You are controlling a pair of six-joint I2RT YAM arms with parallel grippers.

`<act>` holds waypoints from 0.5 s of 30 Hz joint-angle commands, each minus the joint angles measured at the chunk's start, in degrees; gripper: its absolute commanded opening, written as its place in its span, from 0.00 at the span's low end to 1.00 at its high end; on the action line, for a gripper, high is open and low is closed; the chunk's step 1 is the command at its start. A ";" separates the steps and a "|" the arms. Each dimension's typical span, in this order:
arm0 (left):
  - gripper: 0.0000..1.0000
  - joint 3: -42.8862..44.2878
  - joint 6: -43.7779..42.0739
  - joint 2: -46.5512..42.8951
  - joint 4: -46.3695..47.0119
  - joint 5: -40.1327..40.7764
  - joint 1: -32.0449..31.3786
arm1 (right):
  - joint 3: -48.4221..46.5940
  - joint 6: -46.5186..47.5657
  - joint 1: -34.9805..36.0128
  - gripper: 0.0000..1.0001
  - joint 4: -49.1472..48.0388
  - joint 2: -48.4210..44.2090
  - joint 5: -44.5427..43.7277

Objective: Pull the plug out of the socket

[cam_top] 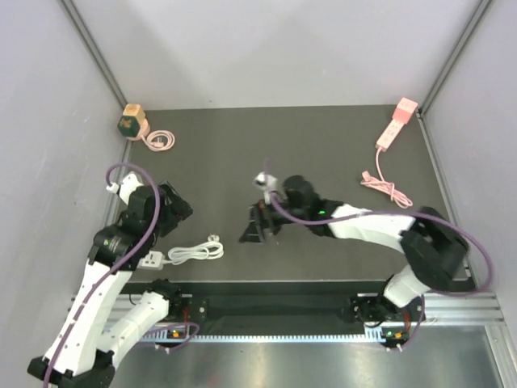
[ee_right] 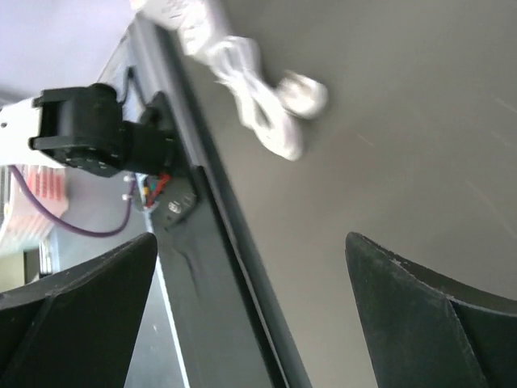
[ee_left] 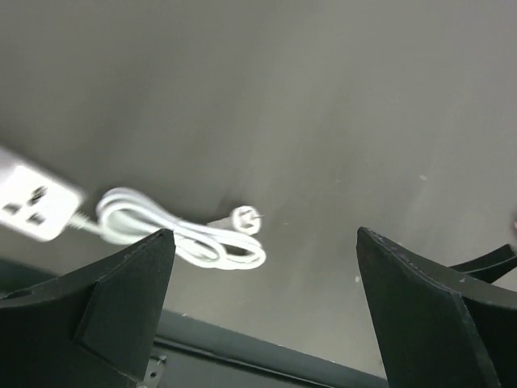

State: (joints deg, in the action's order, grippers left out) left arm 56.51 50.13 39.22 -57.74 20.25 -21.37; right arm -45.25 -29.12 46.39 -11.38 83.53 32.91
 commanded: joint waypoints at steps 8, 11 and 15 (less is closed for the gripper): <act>0.98 6.07 5.86 10.70 -19.34 7.35 0.09 | -23.28 8.90 19.43 1.00 3.46 25.54 -4.69; 0.96 6.15 6.21 9.30 -19.00 8.40 0.10 | -25.93 9.78 20.67 1.00 5.57 28.79 -6.27; 0.93 7.91 5.51 6.14 -17.33 10.07 0.10 | -26.38 8.91 20.93 1.00 4.70 30.55 -8.56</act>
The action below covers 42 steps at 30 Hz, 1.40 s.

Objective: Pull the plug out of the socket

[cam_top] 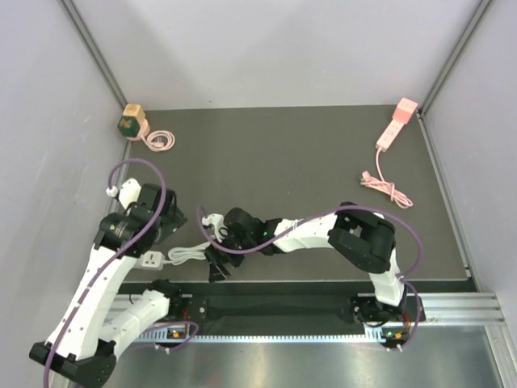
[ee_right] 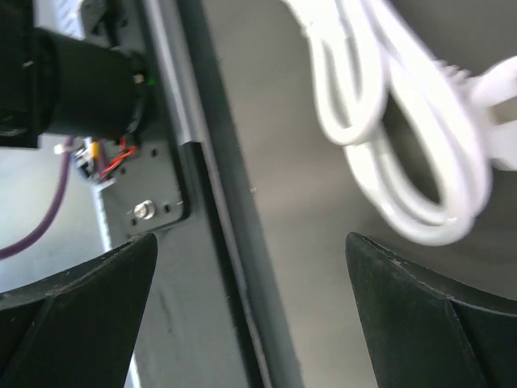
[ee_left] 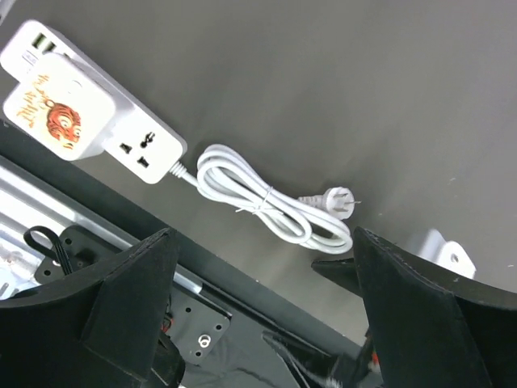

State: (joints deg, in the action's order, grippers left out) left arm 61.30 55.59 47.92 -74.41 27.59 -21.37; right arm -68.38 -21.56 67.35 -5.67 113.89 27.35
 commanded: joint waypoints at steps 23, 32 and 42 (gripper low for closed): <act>0.90 8.49 10.85 -2.84 -11.90 15.91 0.01 | -11.43 0.12 -1.34 0.58 0.93 9.34 -13.90; 0.90 6.91 10.59 0.15 -10.23 16.35 0.01 | -9.32 0.29 -4.24 0.08 0.40 8.46 -13.99; 0.89 3.04 13.32 1.74 -10.58 15.74 0.10 | -5.80 4.42 -6.36 0.34 0.13 4.16 -10.84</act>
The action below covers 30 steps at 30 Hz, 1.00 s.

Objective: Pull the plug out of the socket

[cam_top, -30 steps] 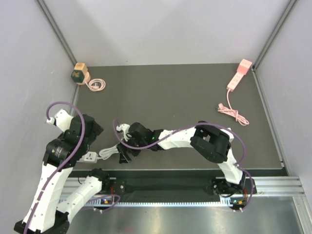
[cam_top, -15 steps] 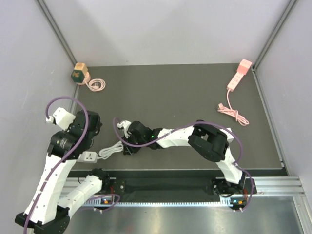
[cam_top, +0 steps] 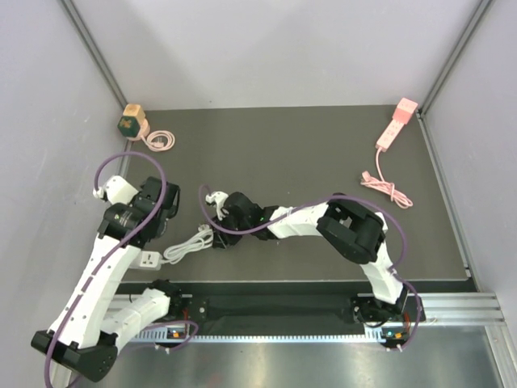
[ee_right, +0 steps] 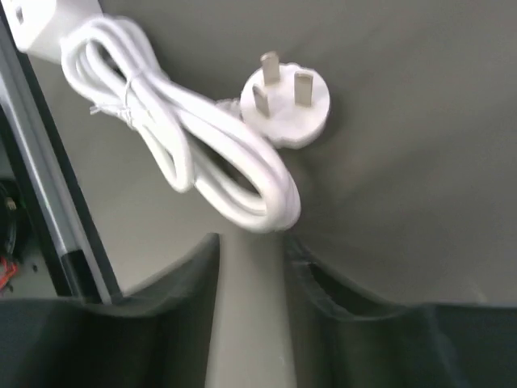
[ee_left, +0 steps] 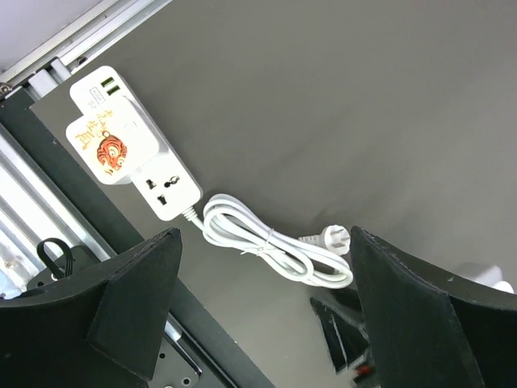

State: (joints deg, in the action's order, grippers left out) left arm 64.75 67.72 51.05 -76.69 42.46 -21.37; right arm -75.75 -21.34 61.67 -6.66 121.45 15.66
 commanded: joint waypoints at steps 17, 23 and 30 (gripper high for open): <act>0.86 -1.47 0.66 -7.10 -8.74 -6.24 0.10 | -9.33 4.21 -0.50 0.97 0.33 4.14 10.62; 0.84 -3.57 0.74 -9.38 -9.54 -6.60 0.10 | -9.33 2.71 -0.50 0.71 -0.29 5.73 8.43; 0.82 -4.28 -0.66 -7.37 -9.62 -2.21 0.10 | -9.77 2.27 -0.76 0.12 0.76 4.85 0.52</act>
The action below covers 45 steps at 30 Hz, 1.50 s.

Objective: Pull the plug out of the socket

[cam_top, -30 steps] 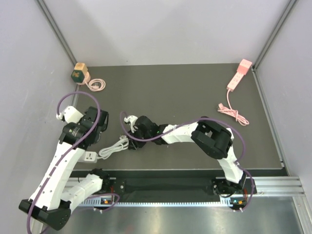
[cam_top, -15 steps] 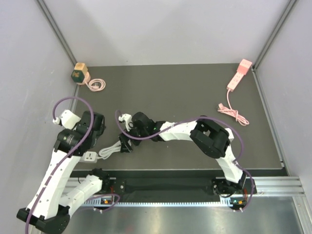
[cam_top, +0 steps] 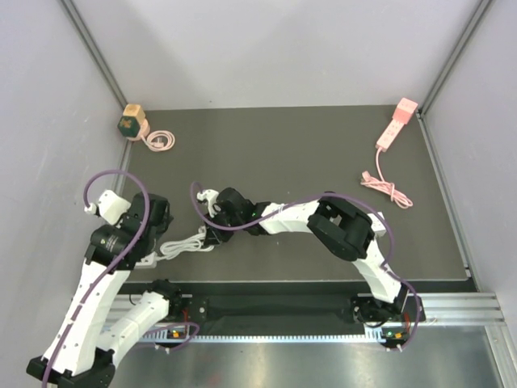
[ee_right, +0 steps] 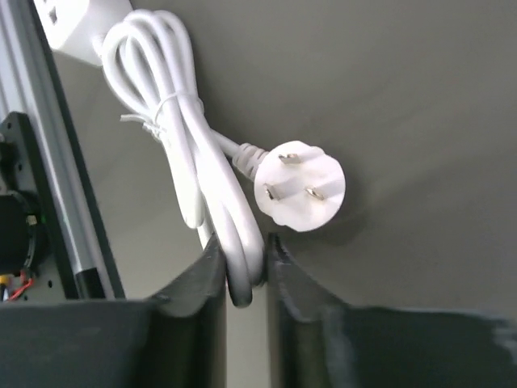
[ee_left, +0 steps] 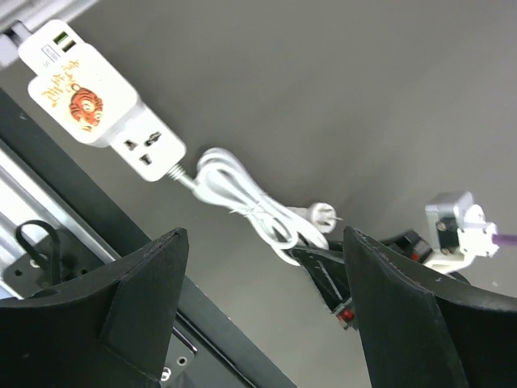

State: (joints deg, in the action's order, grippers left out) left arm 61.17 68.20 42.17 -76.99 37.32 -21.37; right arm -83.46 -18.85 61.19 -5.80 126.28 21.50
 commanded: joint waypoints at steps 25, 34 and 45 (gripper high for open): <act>0.77 -2.28 2.83 11.35 1.57 3.11 0.97 | 19.21 3.56 -9.33 0.00 2.81 -18.61 -15.43; 0.67 -2.98 -10.88 11.62 13.26 -9.43 12.54 | 22.55 8.56 -12.93 0.08 5.62 -22.74 -10.43; 0.43 -5.34 -17.75 16.01 16.08 -21.75 36.47 | 20.54 11.64 -12.85 0.57 15.02 -28.53 -5.94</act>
State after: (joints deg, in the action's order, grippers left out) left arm 57.63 53.17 58.11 -63.07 20.80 11.64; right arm -60.80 -9.65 48.66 4.51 102.80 14.13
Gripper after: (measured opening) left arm 0.466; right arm 0.517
